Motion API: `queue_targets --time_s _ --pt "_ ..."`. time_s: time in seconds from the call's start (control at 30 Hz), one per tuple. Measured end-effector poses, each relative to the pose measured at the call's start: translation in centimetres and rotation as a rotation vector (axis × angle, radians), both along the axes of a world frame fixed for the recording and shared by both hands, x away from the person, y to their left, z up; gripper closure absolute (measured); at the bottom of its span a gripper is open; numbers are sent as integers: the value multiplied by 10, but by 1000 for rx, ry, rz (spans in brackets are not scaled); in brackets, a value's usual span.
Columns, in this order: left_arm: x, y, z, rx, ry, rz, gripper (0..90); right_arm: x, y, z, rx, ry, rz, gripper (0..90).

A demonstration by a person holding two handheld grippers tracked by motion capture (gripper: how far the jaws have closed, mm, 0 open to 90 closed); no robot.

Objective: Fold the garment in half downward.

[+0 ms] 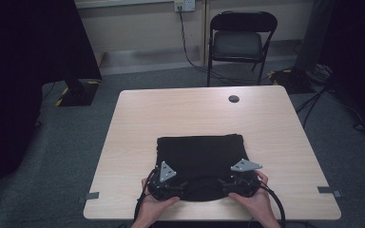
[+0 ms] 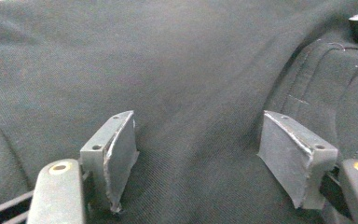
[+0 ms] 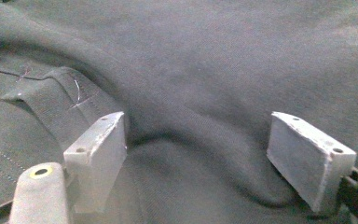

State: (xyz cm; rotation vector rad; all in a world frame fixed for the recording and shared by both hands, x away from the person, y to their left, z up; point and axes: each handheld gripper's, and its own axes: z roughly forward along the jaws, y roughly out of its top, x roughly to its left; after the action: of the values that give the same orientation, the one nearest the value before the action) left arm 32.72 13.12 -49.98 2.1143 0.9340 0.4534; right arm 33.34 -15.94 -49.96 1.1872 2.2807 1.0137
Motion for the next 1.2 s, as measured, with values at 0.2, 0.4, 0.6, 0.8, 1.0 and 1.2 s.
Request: queue_targets --time_s 0.2,0.4,0.6,0.8,1.0,1.2 --pt "-1 2 1 -12 21 -13 277 -1 0 -1 4 0 2 193" --pt "-8 4 2 -6 34 -30 283 -6 0 0 1 11 4 193" --pt "-19 7 2 -21 43 -43 283 -17 1 0 -1 12 5 193" --pt "-32 10 2 -18 39 -69 284 -31 1 -1 1 11 18 193" --pt "-30 9 3 -45 61 -71 238 -34 2 0 6 19 4 189" --pt "-24 5 12 -51 71 -71 116 -28 0 5 51 49 -5 81"
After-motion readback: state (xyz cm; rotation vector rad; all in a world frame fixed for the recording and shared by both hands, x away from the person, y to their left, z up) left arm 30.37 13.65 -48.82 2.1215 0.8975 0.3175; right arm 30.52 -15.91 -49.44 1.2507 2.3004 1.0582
